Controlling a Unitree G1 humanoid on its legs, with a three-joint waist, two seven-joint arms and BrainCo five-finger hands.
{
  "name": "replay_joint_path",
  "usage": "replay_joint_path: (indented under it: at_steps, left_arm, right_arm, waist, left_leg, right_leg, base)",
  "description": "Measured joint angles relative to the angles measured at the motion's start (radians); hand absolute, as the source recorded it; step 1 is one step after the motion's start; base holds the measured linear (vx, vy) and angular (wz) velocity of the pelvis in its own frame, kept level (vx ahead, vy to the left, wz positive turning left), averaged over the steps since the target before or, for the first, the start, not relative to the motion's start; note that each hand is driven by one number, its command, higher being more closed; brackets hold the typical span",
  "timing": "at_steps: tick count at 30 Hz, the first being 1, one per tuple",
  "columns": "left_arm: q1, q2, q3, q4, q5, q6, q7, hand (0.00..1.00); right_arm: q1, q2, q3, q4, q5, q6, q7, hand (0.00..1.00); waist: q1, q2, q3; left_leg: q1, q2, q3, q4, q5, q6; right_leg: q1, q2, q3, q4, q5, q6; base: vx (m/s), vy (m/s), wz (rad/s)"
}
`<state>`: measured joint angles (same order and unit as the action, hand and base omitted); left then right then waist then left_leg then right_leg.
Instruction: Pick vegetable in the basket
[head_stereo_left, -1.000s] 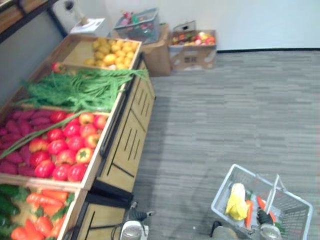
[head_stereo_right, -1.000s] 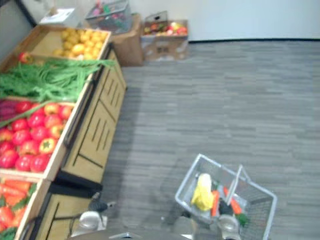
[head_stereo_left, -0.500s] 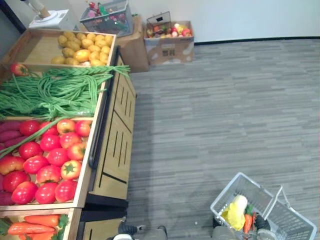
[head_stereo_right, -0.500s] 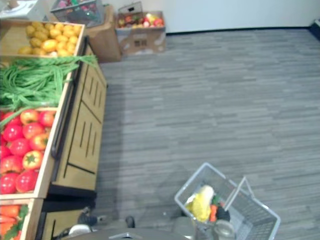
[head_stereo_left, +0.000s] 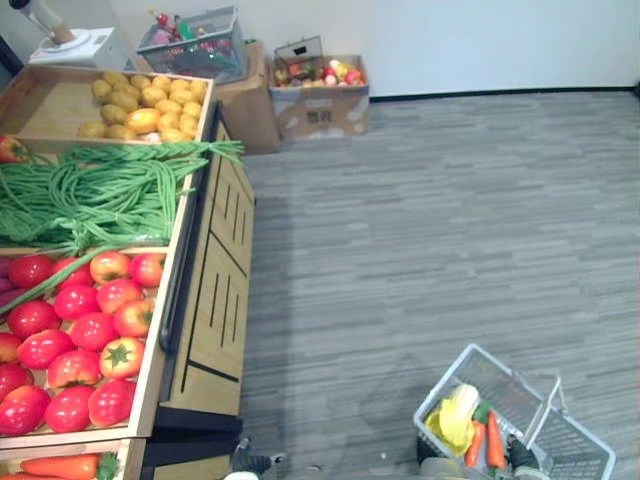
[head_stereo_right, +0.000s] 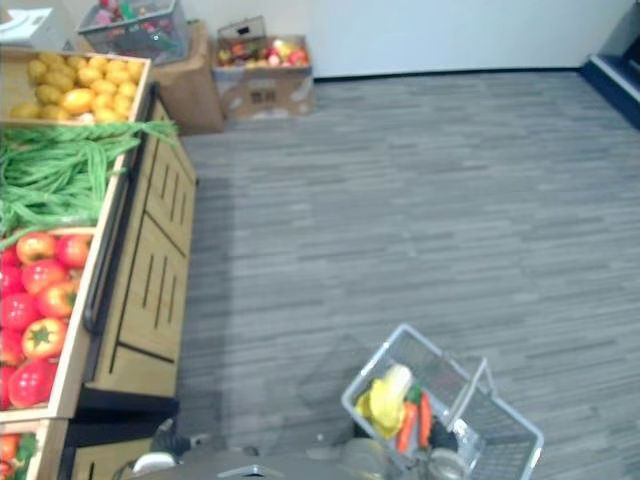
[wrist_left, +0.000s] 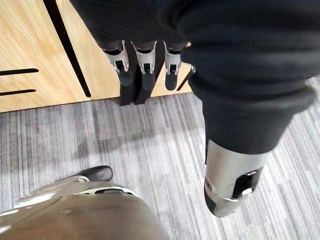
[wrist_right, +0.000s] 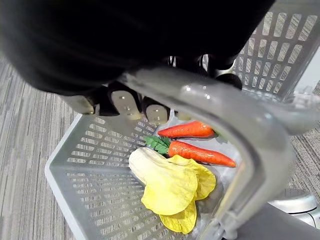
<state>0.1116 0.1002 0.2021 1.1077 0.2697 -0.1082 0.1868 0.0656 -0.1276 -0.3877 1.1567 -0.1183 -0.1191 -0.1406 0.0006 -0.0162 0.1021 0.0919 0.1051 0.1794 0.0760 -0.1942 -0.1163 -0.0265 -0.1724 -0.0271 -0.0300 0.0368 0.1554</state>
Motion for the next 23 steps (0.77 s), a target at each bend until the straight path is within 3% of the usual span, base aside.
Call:
replay_joint_path:
  at_steps: [7, 13, 16, 23]
  left_arm:
    - [0.021, 0.011, 0.001, 0.015, -0.127, -0.002, -0.036, 0.00]
    - [0.029, -0.001, 0.029, 0.049, -0.242, -0.002, -0.054, 0.00]
    - [0.028, -0.001, 0.034, 0.080, -0.304, -0.002, -0.085, 0.00]
    - [0.029, -0.001, 0.037, 0.107, -0.345, -0.016, -0.110, 0.00]
  right_arm:
    - [0.020, 0.021, -0.008, 0.003, 0.044, -0.003, 0.022, 1.00]
    - [0.046, 0.026, -0.036, 0.030, 0.144, -0.016, 0.039, 1.00]
    - [0.062, 0.026, -0.039, 0.040, 0.218, -0.018, 0.058, 1.00]
    - [0.075, 0.028, -0.070, 0.069, 0.275, -0.020, 0.062, 1.00]
  waist:
    - [-0.001, -0.019, -0.033]
    - [0.000, -0.010, -0.055]
    - [-0.014, -0.003, -0.065]
    - [-0.023, 0.002, -0.069]
  left_leg:
    - [-0.002, 0.008, 0.003, 0.004, 0.000, 0.000]
    - [0.017, 0.024, 0.029, -0.007, -0.002, -0.004]
    - [0.019, 0.026, 0.031, -0.009, -0.004, -0.007]
    - [0.051, 0.027, 0.062, -0.022, -0.005, -0.008]
  right_leg:
    - [-0.001, 0.006, -0.004, -0.004, 0.003, 0.004]
    - [0.020, 0.026, 0.014, -0.054, 0.031, 0.002]
    - [0.030, 0.029, 0.016, -0.075, 0.040, 0.002]
    - [0.033, 0.036, 0.038, -0.076, 0.051, 0.002]
  base:
    - [-0.04, -0.027, -0.01]
    - [0.00, -0.028, -0.11]
    - [0.01, -0.012, -0.07]
    - [-0.01, -0.010, -0.13]
